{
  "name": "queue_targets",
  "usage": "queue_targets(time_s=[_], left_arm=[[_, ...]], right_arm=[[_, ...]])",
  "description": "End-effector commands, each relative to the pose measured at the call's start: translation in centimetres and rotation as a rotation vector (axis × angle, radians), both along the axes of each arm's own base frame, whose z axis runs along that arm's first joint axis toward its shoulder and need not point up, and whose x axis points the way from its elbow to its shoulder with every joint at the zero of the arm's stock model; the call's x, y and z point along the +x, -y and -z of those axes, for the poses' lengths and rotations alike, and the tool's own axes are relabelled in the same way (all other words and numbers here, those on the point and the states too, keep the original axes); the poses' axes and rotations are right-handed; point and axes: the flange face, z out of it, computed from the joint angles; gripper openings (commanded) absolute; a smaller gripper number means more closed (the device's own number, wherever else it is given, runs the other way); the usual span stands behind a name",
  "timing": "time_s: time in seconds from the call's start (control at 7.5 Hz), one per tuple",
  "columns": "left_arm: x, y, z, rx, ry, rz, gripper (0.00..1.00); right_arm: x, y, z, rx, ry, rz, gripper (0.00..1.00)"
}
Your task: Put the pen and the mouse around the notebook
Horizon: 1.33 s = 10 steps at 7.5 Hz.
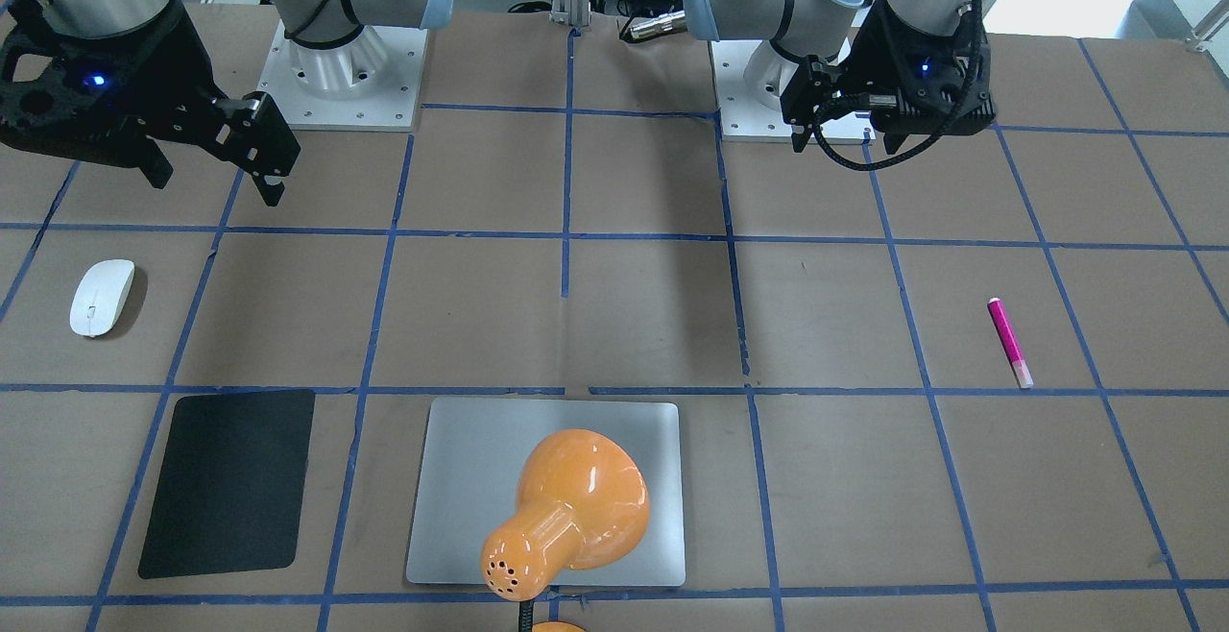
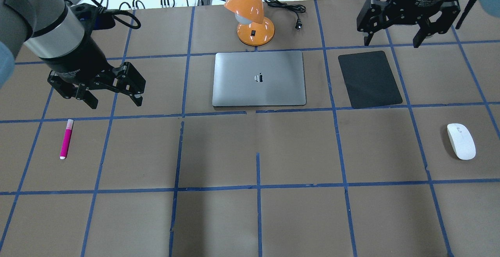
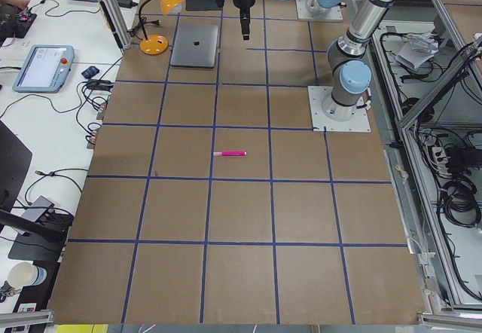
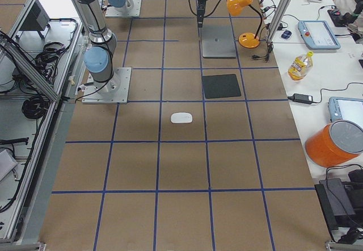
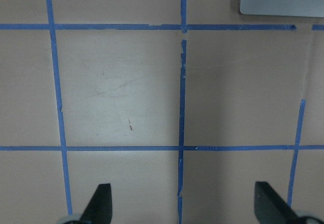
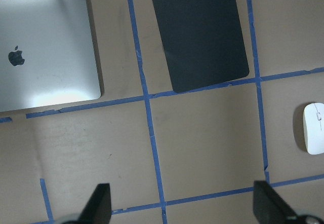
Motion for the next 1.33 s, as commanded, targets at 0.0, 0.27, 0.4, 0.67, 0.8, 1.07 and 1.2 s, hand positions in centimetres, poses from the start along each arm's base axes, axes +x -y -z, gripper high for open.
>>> queue_targets(time_s=[0.0,0.27,0.4,0.67,0.8,1.07,1.2], left_arm=[[0.0,-0.3,-0.3,-0.004,0.002,0.001,1.0],[0.0,-0.4,-0.2,-0.002,0.004,0.001,1.0],[0.5,-0.5,0.0,0.001,0.003,-0.011,1.0],[1.5,-0.6,-0.1,0.001,0.041,-0.019,1.0],[4.3,0.3,0.9,0.035,0.111,-0.024,1.0],[11.3,1.1,2.4,0.016,0.112,-0.116,1.0],[15.0,1.0,3.3,0.032,0.107,-0.169,1.0]], right_arm=[[-3.4,0.7,0.3,0.011,-0.005,-0.094,1.0],[-12.7,0.9,2.0,0.052,0.004,-0.16,1.0],[-16.4,0.5,3.6,0.072,0.012,-0.161,1.0],[-24.5,-1.0,7.2,0.058,0.006,-0.152,1.0],[-27.2,-2.5,10.5,0.075,0.021,-0.15,1.0],[-27.8,-3.4,19.5,0.061,0.01,-0.152,1.0],[-28.1,-3.9,24.5,0.059,0.002,-0.156,1.0]])
